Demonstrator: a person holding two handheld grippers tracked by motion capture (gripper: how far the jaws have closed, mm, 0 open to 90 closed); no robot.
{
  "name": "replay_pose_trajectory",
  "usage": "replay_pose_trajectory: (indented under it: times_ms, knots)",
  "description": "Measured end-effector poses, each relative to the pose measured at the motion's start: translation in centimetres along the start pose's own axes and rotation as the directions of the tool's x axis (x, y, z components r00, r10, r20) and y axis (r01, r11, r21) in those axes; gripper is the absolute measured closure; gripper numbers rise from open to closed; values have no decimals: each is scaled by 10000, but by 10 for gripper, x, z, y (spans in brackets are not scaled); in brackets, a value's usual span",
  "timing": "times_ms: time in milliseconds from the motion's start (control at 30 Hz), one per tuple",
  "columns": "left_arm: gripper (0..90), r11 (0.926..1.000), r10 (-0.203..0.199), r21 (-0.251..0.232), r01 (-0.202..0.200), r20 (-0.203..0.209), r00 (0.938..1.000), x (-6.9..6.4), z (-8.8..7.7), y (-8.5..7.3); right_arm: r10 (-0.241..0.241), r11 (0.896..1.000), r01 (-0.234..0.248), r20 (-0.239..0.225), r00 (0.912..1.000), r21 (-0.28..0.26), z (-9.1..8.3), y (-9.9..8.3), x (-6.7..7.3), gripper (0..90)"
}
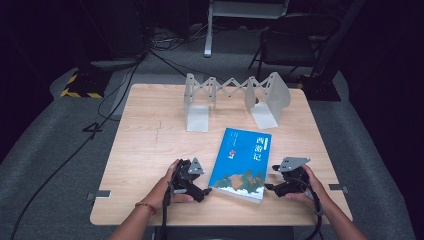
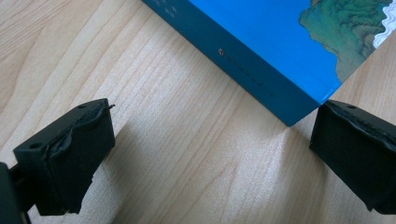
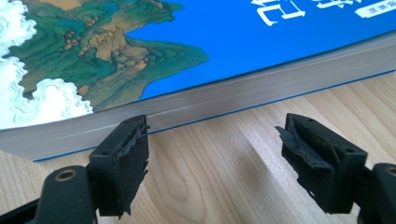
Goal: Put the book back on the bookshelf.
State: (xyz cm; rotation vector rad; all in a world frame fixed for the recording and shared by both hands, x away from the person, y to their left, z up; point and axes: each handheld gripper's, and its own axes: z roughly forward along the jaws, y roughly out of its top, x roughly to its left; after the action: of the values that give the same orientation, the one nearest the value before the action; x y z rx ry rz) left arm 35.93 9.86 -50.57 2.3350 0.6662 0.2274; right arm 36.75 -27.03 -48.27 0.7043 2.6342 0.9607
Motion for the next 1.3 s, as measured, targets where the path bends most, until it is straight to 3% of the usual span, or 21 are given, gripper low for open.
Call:
replay_pose_trajectory:
  times_ms: [233, 367, 467, 567, 667, 833, 967, 1033, 1133, 1300]
  knots:
    - [9, 9998, -53, 215, 55, -76, 10000, -1, -2, 1, 158, 9998, -159, -84, 9998, -127, -2, 2, -1, 234]
    - [18, 9979, -211, 600, 224, -223, 9995, 2, -5, 3, 289, 9990, -296, -195, 9994, -342, -5, 5, -2, 234]
    - [64, 9976, -222, 651, 237, -241, 9995, 2, -8, 3, 225, 9985, -232, -139, 9997, -504, -9, 12, 0, 234]
    - [182, 9981, -105, 597, 113, -132, 9999, 0, -12, 3, 386, 9967, -396, -158, 9991, -702, -10, 15, 0, 232]
    - [171, 9977, 18, 677, 9, -399, 9992, -4, -18, 3, 399, 9954, -398, -12, 9992, -876, -12, 19, 2, 221]
    - [163, 9999, 61, -82, -65, -447, 9990, -6, -33, 11, 626, 9926, -626, -35, 9980, -1040, -13, 20, 1, 220]
    - [167, 9985, 195, -504, -211, -327, 9993, -14, -37, 20, 694, 9914, -682, 71, 9976, -1121, -14, 24, 2, 212]
    - [167, 9967, 314, -746, -317, -51, 9995, -22, -36, 27, 692, 9910, -676, 101, 9976, -1154, -15, 26, 2, 212]
    - [167, 9936, 980, -589, -963, 276, 9948, -43, -28, 39, 748, 9890, -719, 176, 9970, -1289, -16, 32, 3, 212]
    - [176, 9928, 1155, -389, -1135, 522, 9919, -59, -9, 51, 824, 9879, -796, 156, 9965, -1333, -15, 36, 3, 212]
